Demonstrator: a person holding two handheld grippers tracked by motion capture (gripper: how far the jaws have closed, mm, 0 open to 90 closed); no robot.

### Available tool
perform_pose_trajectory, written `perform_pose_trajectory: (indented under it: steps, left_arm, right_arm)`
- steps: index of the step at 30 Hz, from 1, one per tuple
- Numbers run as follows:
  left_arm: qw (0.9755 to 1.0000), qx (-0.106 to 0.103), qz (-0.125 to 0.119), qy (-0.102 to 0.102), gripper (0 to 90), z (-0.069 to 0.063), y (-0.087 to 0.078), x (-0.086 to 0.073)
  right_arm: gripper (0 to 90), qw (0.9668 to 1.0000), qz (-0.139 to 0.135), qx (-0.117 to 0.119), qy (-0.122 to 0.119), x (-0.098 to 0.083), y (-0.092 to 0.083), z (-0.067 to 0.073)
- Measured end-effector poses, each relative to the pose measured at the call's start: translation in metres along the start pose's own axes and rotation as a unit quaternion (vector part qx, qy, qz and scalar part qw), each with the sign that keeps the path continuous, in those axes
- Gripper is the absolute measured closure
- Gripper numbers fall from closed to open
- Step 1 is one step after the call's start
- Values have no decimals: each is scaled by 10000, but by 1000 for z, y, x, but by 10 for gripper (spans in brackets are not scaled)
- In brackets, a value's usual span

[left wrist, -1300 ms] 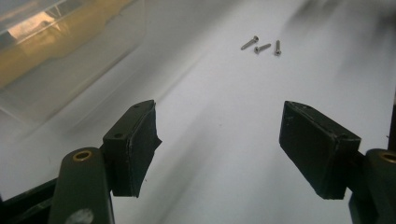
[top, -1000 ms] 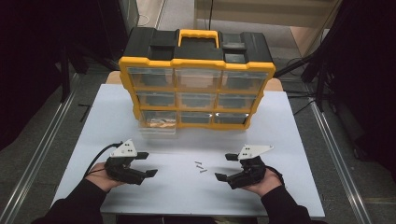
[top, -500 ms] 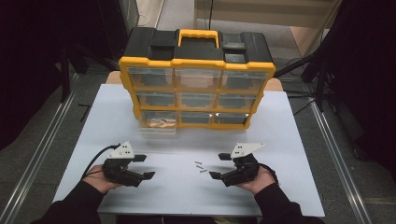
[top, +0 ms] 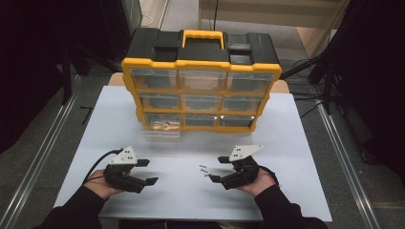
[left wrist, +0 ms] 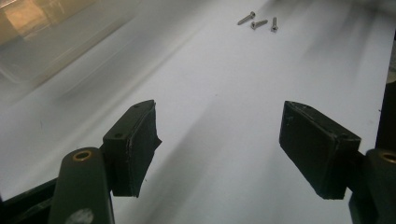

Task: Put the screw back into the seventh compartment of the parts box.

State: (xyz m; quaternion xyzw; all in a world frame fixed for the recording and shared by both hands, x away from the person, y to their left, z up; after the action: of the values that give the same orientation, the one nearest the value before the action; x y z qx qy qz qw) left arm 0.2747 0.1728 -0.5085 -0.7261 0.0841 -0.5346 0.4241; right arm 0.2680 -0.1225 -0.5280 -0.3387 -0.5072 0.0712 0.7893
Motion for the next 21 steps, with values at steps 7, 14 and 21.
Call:
perform_pose_trajectory:
  steps: [7, 14, 21]
  left_arm:
    - [10000, 3, 18, 58, 277, -2, 0, 0]
    - [9999, -34, 80, 91, 277, -2, 2, 1]
    - [9999, -42, 29, 114, 277, -4, 4, 3]
  right_arm:
    - [269, 9999, 126, 11, -97, 0, 10, 1]
    - [292, 9997, 210, 19, -84, -1, 19, 0]
    - [326, 9996, 246, -39, -145, -2, 25, -2]
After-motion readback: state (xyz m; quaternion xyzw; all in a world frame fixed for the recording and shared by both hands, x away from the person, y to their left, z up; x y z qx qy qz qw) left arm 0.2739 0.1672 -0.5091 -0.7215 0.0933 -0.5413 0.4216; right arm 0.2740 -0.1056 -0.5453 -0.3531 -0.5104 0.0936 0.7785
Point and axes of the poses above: each handheld gripper's, and its own axes: y roughly forward along the jaws, x roughly out of its top, z roughly to its left, the point moved 6 cm from there along y, roughly forward along the jaws, and after that the axes turned 5 degrees about x, right-handed, at the moved point
